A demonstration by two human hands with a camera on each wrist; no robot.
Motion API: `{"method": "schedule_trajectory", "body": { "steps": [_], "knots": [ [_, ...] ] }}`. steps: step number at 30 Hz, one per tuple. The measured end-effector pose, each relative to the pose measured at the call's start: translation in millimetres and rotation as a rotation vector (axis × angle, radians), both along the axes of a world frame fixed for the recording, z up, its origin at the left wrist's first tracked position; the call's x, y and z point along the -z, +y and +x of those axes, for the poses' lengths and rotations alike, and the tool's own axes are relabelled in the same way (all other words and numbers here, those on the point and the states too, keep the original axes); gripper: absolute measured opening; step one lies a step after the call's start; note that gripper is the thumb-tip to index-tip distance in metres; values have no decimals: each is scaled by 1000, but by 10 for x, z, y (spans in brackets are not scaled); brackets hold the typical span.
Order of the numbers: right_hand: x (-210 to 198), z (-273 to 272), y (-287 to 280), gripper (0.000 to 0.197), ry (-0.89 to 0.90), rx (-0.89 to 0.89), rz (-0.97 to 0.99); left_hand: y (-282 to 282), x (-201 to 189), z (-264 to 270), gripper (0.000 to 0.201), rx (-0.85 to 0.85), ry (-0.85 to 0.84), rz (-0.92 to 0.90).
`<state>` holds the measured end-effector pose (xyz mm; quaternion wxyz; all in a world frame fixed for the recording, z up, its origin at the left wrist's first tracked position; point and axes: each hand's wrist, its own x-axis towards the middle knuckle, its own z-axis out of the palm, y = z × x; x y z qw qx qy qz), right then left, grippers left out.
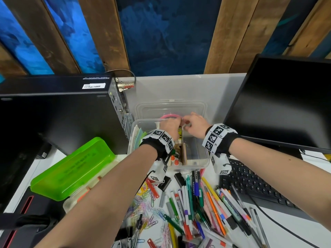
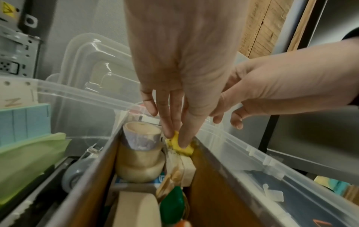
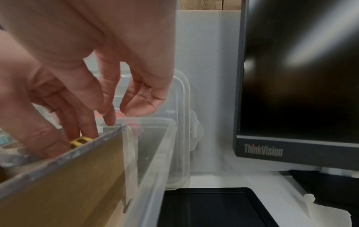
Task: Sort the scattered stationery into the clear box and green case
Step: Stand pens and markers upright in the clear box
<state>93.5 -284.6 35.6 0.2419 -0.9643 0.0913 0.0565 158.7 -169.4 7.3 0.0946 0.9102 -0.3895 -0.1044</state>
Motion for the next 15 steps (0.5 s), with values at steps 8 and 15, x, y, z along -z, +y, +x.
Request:
{"method": "schedule_trajectory", "body": {
  "steps": [8,15],
  "knots": [
    [-23,-72,41,19,11,2,39,42,69,3,53,-9,-7,-43],
    [-8,-281,191,26,-14,22,24,382,-201,-168,27,-128,-52,-258]
  ]
}}
